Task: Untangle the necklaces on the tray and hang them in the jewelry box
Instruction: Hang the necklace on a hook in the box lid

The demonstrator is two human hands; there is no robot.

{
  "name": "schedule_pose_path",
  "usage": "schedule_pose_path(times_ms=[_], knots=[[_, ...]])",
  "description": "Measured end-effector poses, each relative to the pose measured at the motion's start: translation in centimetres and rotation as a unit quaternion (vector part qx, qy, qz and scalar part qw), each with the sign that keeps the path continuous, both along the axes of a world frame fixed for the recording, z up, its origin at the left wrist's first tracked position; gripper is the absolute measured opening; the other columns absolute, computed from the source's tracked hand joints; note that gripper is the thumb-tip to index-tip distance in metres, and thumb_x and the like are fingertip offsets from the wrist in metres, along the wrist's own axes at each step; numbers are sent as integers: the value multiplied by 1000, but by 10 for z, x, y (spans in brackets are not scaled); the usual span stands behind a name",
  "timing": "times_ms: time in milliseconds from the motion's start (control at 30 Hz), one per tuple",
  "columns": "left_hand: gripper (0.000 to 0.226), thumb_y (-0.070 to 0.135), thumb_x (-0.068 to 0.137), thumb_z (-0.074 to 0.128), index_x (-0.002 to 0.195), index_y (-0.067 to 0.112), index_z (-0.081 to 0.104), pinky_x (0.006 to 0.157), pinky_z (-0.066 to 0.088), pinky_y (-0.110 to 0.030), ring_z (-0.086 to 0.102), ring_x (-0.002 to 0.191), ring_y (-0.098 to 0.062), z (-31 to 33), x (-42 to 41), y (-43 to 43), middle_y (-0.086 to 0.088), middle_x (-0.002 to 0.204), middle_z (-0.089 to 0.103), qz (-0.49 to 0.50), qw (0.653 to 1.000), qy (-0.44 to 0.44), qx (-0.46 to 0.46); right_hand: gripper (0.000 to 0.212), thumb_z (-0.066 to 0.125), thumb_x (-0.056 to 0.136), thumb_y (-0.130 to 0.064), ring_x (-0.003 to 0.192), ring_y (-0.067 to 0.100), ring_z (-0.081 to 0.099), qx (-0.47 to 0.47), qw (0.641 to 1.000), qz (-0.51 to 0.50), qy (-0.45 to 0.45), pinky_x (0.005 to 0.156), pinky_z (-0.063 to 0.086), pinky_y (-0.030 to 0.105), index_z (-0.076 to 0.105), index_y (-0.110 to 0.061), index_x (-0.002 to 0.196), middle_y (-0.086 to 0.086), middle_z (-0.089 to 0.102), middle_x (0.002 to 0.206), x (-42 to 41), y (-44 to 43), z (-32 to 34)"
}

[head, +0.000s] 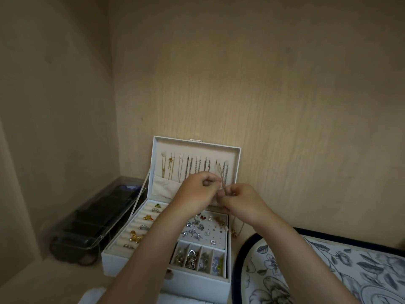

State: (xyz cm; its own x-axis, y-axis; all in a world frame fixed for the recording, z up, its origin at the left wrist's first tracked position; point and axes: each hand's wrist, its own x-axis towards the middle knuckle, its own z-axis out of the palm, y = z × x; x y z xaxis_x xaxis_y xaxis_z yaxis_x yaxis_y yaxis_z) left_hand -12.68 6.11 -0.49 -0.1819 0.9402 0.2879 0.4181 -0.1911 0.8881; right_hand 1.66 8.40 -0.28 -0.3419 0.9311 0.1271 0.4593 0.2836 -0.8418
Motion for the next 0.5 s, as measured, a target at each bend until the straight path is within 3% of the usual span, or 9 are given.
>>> schedule_pose_path(times_ms=[67,167,300,400,500], knots=[[13,24,93,60,97,34,67,77,52,-28,63,85,-8,-3,1,2,10,94,66,10,999,30,-11,24,63,94,-18,55,9,53,3,999,5,-33,60,44,22,68,-11,71,-1,60,58,11,3,0],[16,28,94,59,110,30,64,69,44,-21,59,87,-1,-8,7,0,16,95,61,6,997,77,-23,25,66,94,-24,60,13,59,-20,994,23,-104,66,49,29,71,-10,73,2,66,63,24,7,-4],[19,31,95,59,114,30,62,77,47,-22,59,92,-1,-12,17,-3,18,98,61,-6,992,121,-45,28,65,95,-24,70,18,71,-64,979,55,-183,82,59,37,74,-3,80,3,74,69,37,9,-8],[20,27,97,56,116,26,62,82,53,-26,63,90,-3,-13,23,-4,14,100,66,-25,992,114,-56,32,61,97,-25,60,12,63,0,981,53,-185,66,51,26,75,-5,78,-1,67,62,41,8,4],[23,15,99,47,109,22,67,73,55,-33,63,62,-8,-9,30,-6,-1,86,72,-81,993,42,-74,31,60,99,-28,53,8,46,77,983,29,-166,58,36,27,72,-7,79,-1,53,60,41,6,13]])
